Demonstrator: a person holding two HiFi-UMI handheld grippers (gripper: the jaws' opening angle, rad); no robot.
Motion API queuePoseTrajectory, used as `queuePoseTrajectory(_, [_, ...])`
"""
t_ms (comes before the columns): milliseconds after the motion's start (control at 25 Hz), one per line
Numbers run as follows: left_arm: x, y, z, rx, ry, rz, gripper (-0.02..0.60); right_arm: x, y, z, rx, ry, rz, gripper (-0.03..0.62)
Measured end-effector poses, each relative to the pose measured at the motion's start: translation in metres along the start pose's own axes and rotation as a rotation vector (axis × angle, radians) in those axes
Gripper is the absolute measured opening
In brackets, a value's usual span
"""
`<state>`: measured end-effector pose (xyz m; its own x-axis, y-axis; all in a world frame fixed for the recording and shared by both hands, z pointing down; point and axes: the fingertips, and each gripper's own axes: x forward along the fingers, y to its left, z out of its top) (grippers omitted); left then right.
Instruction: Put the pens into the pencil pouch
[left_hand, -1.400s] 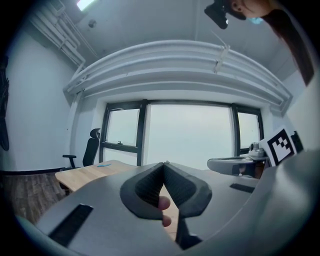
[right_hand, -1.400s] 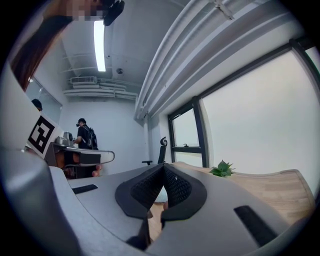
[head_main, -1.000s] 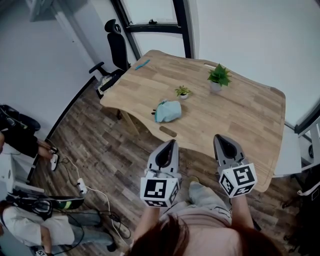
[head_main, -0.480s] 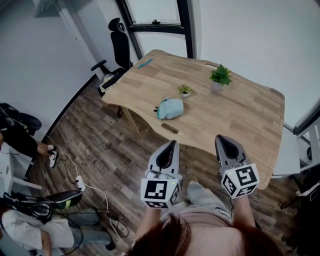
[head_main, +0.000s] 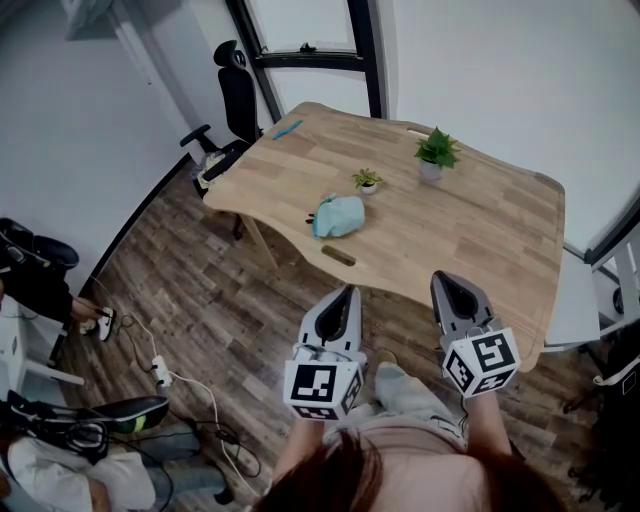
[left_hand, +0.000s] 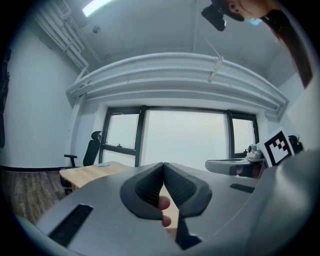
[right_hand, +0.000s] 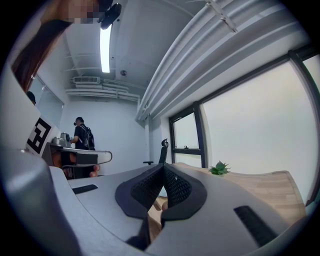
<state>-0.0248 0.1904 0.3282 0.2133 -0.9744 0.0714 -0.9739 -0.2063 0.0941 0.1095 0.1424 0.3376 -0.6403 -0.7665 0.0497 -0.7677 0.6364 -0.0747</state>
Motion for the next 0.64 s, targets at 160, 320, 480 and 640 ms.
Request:
queuePoseTrajectory(160, [-0.003, -0.004, -0.001, 0.005, 0.000, -0.007, 0.002, -0.005, 0.002, -0.001, -0.004, 0.005, -0.005, -0.001])
queuePoseTrajectory(320, [-0.007, -0.005, -0.002, 0.002, 0.001, -0.015, 0.002, -0.009, 0.005, -0.004, -0.007, 0.009, -0.006, 0.000])
queuePoseTrajectory(480, [-0.007, -0.008, -0.004, -0.002, 0.003, -0.025, 0.002, -0.012, 0.005, -0.005, -0.009, 0.009, -0.007, -0.002])
queuePoseTrajectory(640, [-0.009, -0.010, -0.007, -0.002, 0.008, -0.031, 0.002, -0.014, 0.007, -0.005, -0.012, 0.009, -0.006, 0.000])
